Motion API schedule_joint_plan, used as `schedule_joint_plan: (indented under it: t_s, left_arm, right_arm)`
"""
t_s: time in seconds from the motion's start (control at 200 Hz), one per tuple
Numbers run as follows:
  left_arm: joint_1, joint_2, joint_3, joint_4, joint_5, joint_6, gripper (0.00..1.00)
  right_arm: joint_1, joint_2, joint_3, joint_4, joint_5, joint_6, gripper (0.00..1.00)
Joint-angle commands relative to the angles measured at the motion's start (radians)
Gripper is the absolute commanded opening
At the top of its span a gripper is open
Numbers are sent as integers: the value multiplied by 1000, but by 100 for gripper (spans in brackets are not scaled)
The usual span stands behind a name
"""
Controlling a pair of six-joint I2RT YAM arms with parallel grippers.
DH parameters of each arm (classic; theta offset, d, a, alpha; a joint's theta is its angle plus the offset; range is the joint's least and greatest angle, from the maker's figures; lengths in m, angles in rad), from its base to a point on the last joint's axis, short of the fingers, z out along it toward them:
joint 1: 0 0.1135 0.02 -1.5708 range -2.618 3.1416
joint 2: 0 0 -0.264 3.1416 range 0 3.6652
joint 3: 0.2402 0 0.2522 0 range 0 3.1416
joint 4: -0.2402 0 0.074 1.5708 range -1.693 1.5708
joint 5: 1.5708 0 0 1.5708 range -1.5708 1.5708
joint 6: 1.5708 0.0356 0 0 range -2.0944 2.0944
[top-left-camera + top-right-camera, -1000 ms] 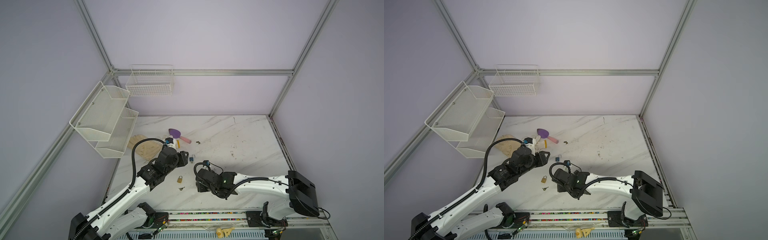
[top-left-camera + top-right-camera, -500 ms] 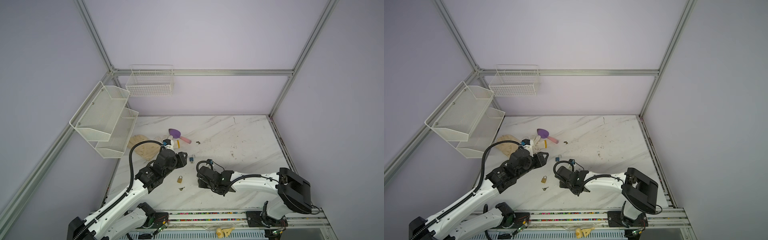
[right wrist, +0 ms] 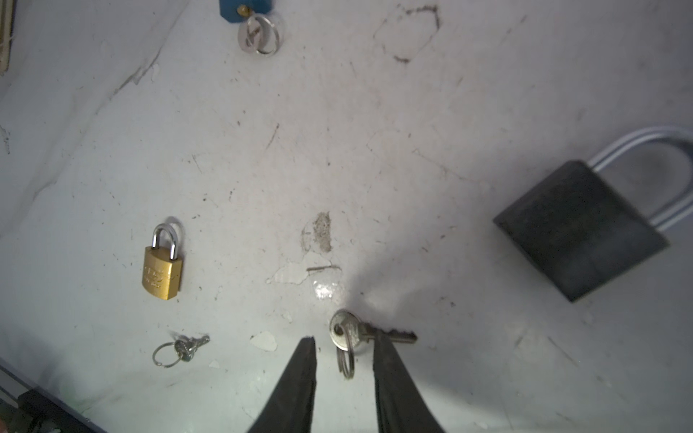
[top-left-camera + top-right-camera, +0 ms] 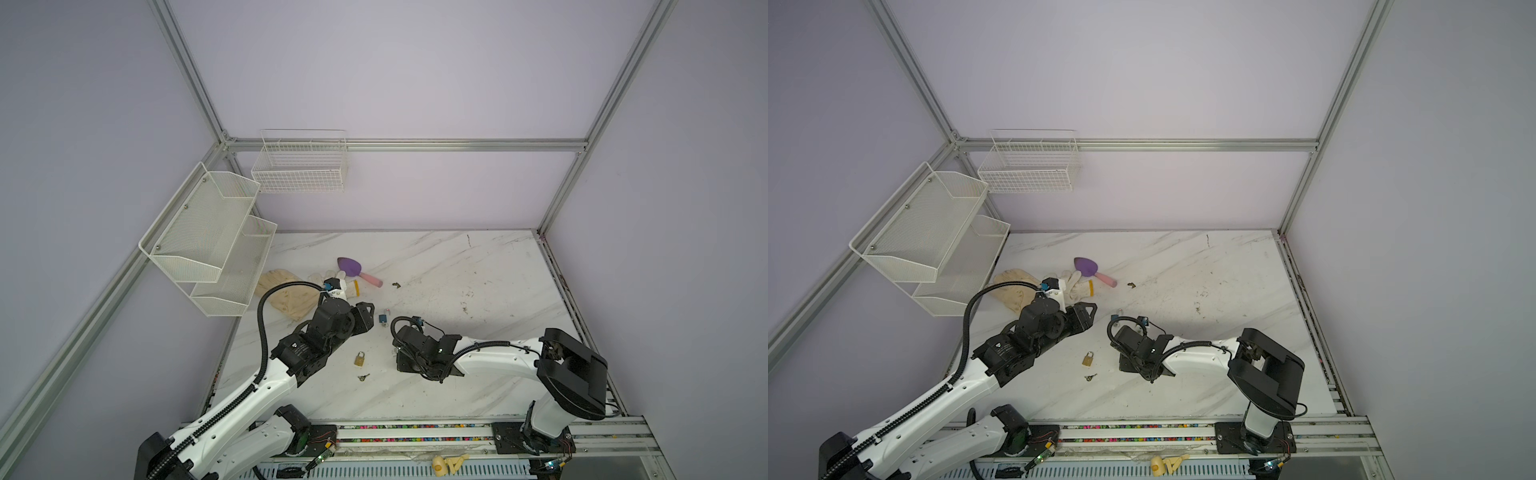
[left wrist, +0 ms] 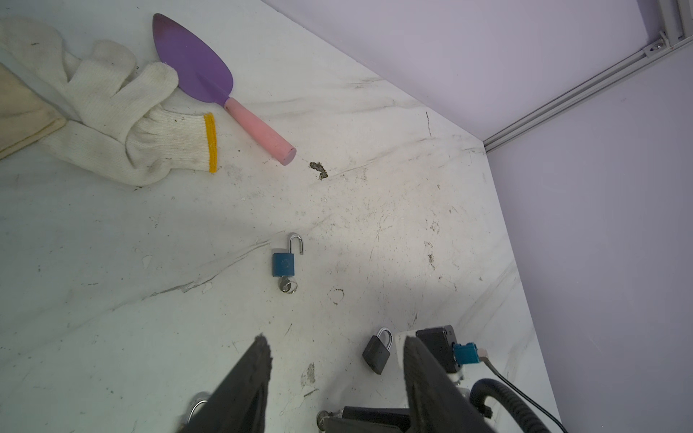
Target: Unlock with the key
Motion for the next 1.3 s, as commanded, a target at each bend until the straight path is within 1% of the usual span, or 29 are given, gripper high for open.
schedule_joint_plan:
  t_s: [0.0, 0.195, 0.28, 0.385, 0.455, 0.78, 0.83, 0.905, 0.975, 1.125, 1.2, 1.25, 1.295]
  left_arm:
    - [8, -10, -41, 27, -7, -13, 57]
    - [9, -8, -55, 46, 12, -25, 57]
    - [8, -5, -54, 51, 13, -29, 57]
    - [8, -8, -51, 53, 17, -27, 57]
    - [9, -10, -51, 48, 19, -27, 57]
    - [9, -22, -66, 54, 24, -28, 57]
    - [9, -26, -67, 55, 25, -32, 57]
    - [9, -32, -69, 60, 30, -34, 57]
    - [10, -43, -68, 60, 33, -40, 57]
    - [19, -74, -52, 61, 39, -72, 57]
    - [25, -84, -36, 68, 44, -115, 57]
    - [31, -87, -24, 70, 46, -166, 61]
    - [39, -84, -12, 81, 61, -206, 61]
  right_arm:
    - [0, 25, 30, -20, -5, -13, 25]
    - [0, 43, 26, -16, -7, -18, 24]
    - [2, 56, 50, -36, 9, -37, 18]
    - [1, 72, 60, -46, 16, -45, 15]
    - [2, 87, 76, -64, 19, -67, 10]
    - [6, 134, 116, -87, 3, -102, 10]
    - [5, 140, 125, -99, 8, -106, 8]
    - [6, 116, 130, -102, 18, -106, 6]
    - [6, 82, 135, -92, 14, -106, 0]
    - [2, -5, 148, -65, 18, -140, 0]
    - [-3, -64, 150, -46, 15, -153, 0]
    - [-19, -109, 142, -27, -2, -151, 0]
    - [-40, -156, 126, 6, -23, -147, 0]
